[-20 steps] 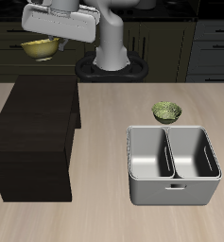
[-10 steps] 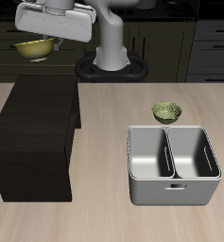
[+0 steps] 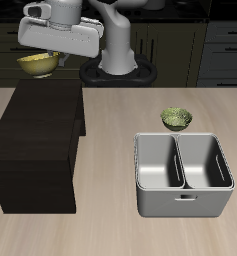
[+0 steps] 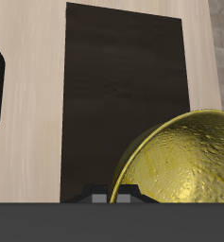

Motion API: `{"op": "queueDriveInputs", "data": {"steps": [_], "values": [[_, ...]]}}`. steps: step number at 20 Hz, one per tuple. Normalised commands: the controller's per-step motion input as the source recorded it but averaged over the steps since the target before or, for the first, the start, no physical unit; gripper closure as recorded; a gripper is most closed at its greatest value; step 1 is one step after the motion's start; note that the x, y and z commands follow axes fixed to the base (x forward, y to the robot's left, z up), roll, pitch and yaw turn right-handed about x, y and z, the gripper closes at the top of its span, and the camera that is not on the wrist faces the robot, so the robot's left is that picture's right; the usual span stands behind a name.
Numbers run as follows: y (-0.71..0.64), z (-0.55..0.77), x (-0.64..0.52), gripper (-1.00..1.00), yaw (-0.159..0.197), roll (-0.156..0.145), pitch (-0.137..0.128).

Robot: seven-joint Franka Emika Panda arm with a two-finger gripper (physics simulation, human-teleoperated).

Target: Place the yellow bowl on top of the shelf

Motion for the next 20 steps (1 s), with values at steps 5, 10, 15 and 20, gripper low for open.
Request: {"op": "queueDriveInputs", "data": {"steps": [5,10,15,20], "values": [[0.15,-0.31,0.01,1.00,-0.005,0.020,0.031],[0.05,-0.28,0.05,1.00,0.010,-0.012,0.029],[0.01,-0.20,0.03,-1.00,0.014,-0.017,0.034],[-0.04,-0.20,0.06,-1.00,0.007,-0.053,0.041]]}}
